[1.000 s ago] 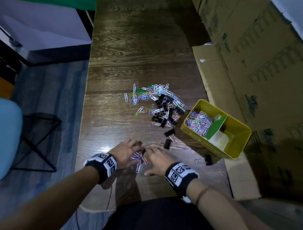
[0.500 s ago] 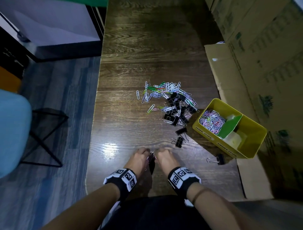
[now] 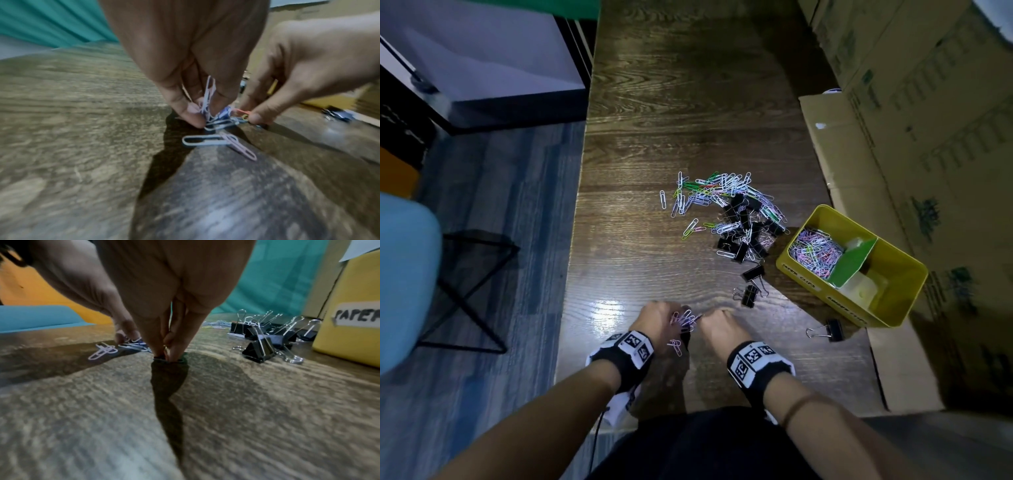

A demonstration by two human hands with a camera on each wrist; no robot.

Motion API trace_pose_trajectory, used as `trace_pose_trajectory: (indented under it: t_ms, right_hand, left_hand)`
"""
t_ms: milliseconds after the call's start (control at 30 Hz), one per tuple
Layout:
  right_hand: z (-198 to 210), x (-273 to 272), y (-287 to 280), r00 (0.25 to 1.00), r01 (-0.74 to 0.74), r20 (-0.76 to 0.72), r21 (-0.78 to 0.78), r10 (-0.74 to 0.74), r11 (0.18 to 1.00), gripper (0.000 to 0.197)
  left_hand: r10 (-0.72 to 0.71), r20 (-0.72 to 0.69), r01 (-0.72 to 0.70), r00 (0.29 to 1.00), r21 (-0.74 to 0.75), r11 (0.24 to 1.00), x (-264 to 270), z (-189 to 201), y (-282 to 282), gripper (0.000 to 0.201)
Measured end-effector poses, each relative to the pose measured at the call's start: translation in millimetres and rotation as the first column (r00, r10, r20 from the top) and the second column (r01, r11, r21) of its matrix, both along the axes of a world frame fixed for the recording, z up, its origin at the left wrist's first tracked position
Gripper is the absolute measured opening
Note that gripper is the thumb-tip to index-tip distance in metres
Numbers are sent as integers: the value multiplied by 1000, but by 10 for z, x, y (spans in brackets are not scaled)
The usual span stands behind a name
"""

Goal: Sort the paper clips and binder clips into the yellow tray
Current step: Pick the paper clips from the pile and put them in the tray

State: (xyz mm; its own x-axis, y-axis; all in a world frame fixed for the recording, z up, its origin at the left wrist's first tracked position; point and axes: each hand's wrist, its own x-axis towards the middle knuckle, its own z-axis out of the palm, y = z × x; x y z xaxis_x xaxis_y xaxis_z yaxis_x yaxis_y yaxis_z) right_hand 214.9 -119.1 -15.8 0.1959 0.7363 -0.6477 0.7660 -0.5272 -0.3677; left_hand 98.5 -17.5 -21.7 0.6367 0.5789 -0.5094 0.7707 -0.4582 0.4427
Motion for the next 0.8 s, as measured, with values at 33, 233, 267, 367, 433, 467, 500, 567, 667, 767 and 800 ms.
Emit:
trace_pose_trajectory:
  t_ms: [33,233,267,367,433,467,500,567,667,767,800]
  right_hand:
    - [-5,33,21,998,47,-28,-13,-48,999,27]
    - [24,271,-45,913,354,-272,149,-306,924,18]
    - [46,322,-86,876,414,-335,148,-348,898,21]
    - [136,500,-167,749,580,-484,146,-453,801,22]
    - [228,624,-231,644,696,-579,173,-500,697,18]
    - [290,691,-269,580,755,-632,183,-513,629,18]
    - [366,764,-307,526,804,-670,190,-524,564,19]
    - [526,942,-379,474,854,-703,220,-530,472,21]
    - [740,1248,-510,391,916,-755,261,-527,305,22]
    - [846,1536,-598,366,928,-747,342,-555,152,23]
    - [850,1629,-617,360,926,-739,355,-570,126,24]
  left_hand:
    - [32,30,-31,999,-30,999,1,5,34,12]
    - [485,88,-379,870,-508,773,-71,-27,222,24]
    - [548,81,-409,832,-578,706,-51,6,240,23]
    - [609,86,-394,789,-690,608,87,161,317,19]
    - [597,123,-341,793,-722,602,268,314,368,17]
    - [588,150,-308,795,-735,604,394,404,384,17]
    - [577,177,-274,797,-746,607,540,490,399,17]
    - [542,230,-194,809,-766,613,867,685,398,17]
    - [474,307,-95,826,-751,653,1392,909,305,16]
    - [402,349,-66,847,-681,729,1902,951,126,17]
    - [372,349,-65,860,-649,758,2045,934,61,19]
